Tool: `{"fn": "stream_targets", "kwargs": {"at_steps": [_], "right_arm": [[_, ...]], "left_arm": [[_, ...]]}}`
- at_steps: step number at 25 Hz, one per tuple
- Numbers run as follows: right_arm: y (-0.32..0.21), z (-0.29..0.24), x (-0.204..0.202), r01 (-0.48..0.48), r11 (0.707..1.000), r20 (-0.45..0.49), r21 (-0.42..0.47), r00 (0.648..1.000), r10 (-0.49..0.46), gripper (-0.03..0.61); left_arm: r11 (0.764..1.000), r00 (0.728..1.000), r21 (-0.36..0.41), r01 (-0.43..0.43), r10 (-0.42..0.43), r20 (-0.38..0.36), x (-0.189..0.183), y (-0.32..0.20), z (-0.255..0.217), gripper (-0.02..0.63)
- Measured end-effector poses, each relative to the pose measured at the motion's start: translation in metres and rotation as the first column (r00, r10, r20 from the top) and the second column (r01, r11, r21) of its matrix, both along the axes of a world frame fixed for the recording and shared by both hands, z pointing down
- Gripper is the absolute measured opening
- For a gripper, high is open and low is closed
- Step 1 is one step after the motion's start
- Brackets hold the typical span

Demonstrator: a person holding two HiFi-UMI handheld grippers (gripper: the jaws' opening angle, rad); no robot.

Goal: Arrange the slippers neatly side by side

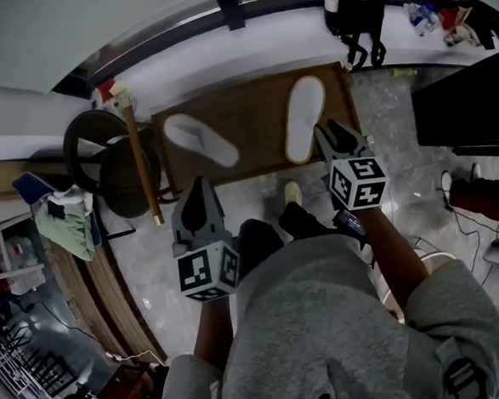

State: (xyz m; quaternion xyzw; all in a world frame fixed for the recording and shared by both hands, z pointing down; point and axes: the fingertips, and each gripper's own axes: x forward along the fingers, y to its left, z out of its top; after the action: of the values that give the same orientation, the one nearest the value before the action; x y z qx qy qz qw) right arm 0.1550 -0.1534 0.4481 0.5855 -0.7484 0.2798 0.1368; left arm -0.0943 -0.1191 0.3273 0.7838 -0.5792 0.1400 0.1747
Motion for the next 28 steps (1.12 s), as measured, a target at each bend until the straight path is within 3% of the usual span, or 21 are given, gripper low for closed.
{"fn": "stream_targets", "kwargs": {"at_steps": [12,23,28], "right_arm": [[-0.023,0.07,0.0,-0.068,0.99,-0.045,-0.126,0.997,0.062,0.132],[-0.052,0.133,0.011,-0.192,0.954,-0.05,-0.231,0.981,0.186,0.14],[-0.055,0.151,0.016,-0.249,0.939,-0.066,-0.239,0.969,0.24,0.144]], "left_arm": [[0.995,1.0,-0.102,0.007,-0.008,-0.016,-0.018,-0.019,0.046,0.015],[0.981,0.999,-0.191,0.032,-0.036,-0.018,-0.033,-0.03,0.088,0.015],[0.976,0.999,-0.217,0.037,-0.041,-0.014,-0.037,-0.028,0.104,0.015]]}}
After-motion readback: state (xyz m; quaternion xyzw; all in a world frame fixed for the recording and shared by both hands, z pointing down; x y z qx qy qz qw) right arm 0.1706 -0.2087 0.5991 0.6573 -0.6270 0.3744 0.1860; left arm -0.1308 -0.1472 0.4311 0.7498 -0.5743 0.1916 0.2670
